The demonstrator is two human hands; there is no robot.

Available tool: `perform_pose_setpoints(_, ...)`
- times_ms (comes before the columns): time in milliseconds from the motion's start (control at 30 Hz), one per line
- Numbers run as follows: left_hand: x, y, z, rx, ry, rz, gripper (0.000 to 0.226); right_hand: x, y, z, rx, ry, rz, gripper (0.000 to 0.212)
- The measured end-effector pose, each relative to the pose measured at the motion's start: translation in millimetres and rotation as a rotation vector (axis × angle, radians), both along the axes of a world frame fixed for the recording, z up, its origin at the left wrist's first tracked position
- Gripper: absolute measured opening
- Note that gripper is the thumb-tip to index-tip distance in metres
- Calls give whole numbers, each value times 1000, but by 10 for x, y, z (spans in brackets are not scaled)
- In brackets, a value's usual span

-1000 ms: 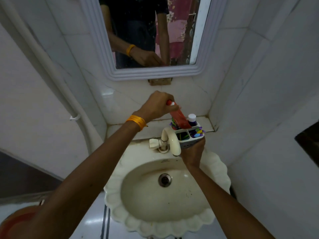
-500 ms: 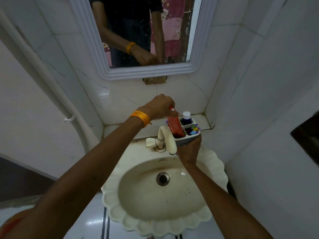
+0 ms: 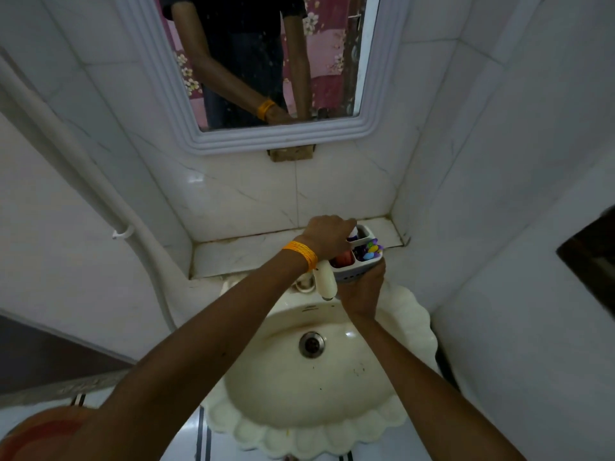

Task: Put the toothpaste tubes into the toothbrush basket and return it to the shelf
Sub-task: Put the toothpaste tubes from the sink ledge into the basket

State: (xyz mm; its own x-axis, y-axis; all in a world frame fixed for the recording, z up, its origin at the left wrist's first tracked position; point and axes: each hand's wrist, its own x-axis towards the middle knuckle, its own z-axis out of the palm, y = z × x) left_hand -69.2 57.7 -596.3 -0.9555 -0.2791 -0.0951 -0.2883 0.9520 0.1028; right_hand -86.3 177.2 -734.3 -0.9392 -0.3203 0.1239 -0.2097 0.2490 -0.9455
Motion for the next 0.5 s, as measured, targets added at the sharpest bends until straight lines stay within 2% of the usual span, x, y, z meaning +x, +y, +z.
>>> perform_pose_setpoints(133,13,-58,51,51,0,45,26,-14,7,-14,9,-47,-8,131)
perform_pose_setpoints(300,61,-86,20,128,7,118,38,-74,13,-57,33,-55,-8,134)
perform_pose_setpoints(500,216,-196,198,249,258,223,40,-192,41,23,32,-61,0,133)
